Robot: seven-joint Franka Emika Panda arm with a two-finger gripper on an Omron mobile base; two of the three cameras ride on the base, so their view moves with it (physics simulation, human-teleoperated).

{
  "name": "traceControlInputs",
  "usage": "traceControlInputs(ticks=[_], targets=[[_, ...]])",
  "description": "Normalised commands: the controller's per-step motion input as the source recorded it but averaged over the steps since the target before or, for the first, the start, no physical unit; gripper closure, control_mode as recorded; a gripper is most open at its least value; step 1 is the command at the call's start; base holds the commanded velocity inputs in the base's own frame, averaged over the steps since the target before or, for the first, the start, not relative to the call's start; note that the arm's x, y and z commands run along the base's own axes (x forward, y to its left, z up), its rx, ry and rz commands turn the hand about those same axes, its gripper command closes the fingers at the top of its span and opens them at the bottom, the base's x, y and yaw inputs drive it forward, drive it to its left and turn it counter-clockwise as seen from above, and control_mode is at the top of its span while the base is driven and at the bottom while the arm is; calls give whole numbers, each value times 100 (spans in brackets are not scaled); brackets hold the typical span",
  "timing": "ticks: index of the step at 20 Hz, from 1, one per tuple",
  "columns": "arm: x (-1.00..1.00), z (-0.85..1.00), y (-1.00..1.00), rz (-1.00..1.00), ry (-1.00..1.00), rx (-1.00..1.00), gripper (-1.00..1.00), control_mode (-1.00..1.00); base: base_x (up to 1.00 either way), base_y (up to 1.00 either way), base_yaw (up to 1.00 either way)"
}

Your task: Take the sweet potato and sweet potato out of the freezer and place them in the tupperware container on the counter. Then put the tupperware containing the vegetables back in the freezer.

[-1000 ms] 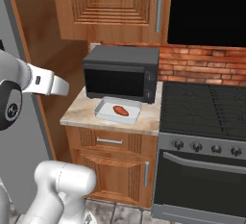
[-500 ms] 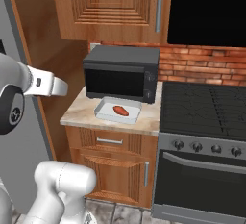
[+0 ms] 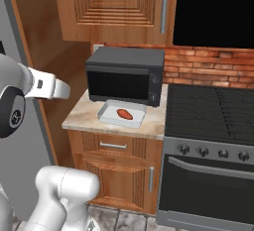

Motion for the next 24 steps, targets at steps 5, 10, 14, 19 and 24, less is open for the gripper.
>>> traceControlInputs(ticks=[5, 10, 14, 19, 24], targets=[[-11, 0, 0, 1, -1, 0, -100, -100, 0, 0, 0], [-21, -1, 0, 0, 0, 0, -100, -100, 0, 0, 0], [-15, -5, 0, 0, 0, 0, -100, 100, -9, 0, 0], [0, 0, 0, 0, 0, 0, -100, 100, -78, 3, 7], [0, 0, 0, 0, 0, 0, -100, 100, -40, 8, 8]])
